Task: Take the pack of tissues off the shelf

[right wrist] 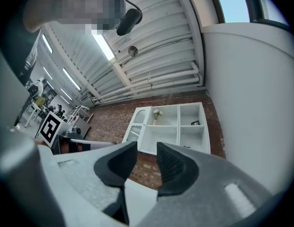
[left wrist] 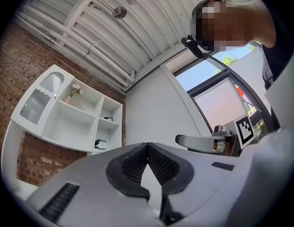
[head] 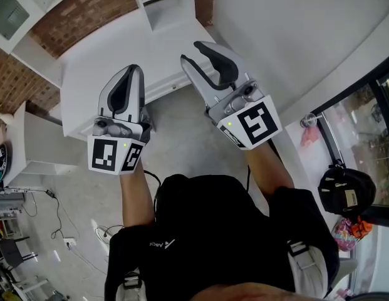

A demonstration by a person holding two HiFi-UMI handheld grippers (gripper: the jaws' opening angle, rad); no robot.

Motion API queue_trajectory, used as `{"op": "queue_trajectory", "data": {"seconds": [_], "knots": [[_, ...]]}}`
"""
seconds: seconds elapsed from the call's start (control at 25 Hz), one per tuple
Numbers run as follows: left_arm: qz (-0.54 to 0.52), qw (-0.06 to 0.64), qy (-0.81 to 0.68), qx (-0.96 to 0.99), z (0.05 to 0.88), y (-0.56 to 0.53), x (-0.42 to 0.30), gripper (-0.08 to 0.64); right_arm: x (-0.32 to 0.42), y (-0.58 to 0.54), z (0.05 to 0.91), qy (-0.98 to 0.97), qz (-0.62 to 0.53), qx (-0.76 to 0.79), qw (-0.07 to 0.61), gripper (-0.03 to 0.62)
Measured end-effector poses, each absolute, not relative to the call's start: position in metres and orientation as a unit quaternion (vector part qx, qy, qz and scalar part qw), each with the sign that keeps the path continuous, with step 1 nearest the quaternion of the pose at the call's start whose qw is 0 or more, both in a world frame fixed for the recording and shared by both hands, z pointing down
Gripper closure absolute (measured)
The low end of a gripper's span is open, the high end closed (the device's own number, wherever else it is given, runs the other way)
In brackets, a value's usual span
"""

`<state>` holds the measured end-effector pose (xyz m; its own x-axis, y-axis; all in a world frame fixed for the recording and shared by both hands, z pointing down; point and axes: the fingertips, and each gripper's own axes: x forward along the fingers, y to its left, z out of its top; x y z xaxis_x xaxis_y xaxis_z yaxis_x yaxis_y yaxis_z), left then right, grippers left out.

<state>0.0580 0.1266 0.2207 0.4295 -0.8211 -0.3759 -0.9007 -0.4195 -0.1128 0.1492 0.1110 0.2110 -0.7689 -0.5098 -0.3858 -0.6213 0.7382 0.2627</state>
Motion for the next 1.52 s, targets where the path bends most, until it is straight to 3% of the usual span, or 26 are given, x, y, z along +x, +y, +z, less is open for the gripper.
{"op": "queue_trajectory", "data": {"seconds": [0.2,0.6,1.52], "knots": [[0.128,0.153,0.526,-0.826,0.218,0.104,0.05,0.561,0.141,0.086,0.209,0.923,0.186,-0.306,0.142,0.453],[0.135,0.162,0.514,-0.832,0.222,0.018,0.02,0.561,0.107,-0.009,0.209,0.919,0.173,-0.331,0.129,0.35],[0.137,0.169,0.471,-0.855,0.191,-0.279,-0.167,0.561,-0.082,-0.392,0.14,0.902,0.118,-0.408,0.08,0.202]]}}
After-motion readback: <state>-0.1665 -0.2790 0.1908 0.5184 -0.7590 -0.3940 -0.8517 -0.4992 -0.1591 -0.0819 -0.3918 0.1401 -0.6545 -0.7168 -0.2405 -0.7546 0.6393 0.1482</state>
